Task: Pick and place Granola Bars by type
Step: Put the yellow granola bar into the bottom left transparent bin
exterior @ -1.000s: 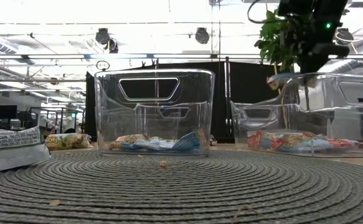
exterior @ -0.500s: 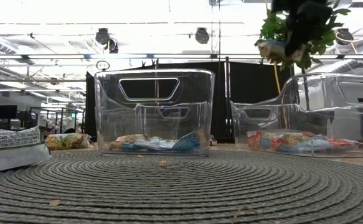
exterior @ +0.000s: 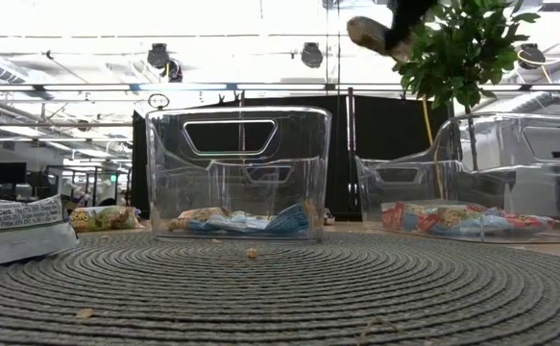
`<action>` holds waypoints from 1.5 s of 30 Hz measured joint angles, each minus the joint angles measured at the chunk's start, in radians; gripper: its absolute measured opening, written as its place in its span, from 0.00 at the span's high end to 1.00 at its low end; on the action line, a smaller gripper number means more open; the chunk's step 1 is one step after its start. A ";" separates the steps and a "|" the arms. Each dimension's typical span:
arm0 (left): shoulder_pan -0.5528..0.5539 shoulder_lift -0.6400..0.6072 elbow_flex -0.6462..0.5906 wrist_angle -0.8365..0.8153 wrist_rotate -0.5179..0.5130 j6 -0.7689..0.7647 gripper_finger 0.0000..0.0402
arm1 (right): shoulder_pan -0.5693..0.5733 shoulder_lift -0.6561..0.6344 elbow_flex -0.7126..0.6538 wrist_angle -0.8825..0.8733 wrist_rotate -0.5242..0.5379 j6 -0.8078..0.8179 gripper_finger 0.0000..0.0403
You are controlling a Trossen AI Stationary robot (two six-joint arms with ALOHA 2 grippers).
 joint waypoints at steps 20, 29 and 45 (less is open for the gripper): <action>0.138 0.124 0.000 0.130 0.097 0.014 0.09 | 0.096 0.124 0.369 0.374 0.000 -0.158 1.00; 0.138 0.124 0.000 0.176 0.089 0.195 0.09 | 0.108 0.132 0.370 0.566 -0.024 -0.113 1.00; 0.102 0.135 -0.001 0.252 0.097 0.570 0.09 | 0.102 0.162 0.370 0.848 -0.026 -0.084 1.00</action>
